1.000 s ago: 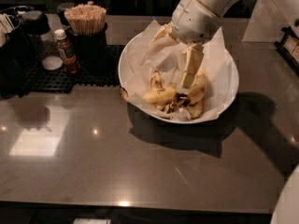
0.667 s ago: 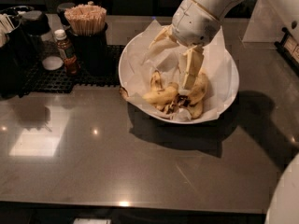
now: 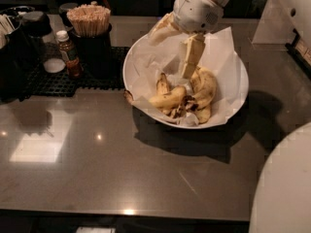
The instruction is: Pick banana from white bowl
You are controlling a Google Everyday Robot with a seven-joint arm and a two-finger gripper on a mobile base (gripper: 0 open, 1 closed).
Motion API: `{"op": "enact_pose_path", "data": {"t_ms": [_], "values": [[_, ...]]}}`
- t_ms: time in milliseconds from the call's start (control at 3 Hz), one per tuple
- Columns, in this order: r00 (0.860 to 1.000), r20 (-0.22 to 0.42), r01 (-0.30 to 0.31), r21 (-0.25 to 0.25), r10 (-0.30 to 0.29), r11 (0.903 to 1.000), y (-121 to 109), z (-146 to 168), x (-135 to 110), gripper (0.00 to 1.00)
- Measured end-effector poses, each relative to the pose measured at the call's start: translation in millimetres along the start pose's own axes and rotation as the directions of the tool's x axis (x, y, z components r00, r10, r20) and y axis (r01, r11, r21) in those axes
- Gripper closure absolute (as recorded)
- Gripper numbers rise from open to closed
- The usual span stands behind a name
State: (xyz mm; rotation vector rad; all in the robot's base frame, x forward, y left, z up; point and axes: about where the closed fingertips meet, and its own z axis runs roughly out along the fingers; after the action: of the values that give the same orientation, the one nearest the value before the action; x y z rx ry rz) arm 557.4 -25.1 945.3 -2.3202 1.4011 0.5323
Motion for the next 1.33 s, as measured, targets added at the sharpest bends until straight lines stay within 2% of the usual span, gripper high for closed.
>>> {"op": "enact_pose_path", "data": {"t_ms": [333, 667, 1000, 1333], "values": [[1.0, -0.013, 0.004, 0.017, -0.004, 0.9998, -13.6, -3.3, -2.0, 0.18], [1.0, 0.001, 0.001, 0.002, -0.001, 1.0, -10.6, 1.5, 0.6, 0.18], [1.0, 0.023, -0.013, -0.022, 0.013, 0.9997, 0.4, 7.4, 5.5, 0.37], [0.999, 0.034, -0.029, -0.042, 0.03, 0.9987, 12.3, 11.0, 8.6, 0.47]]}}
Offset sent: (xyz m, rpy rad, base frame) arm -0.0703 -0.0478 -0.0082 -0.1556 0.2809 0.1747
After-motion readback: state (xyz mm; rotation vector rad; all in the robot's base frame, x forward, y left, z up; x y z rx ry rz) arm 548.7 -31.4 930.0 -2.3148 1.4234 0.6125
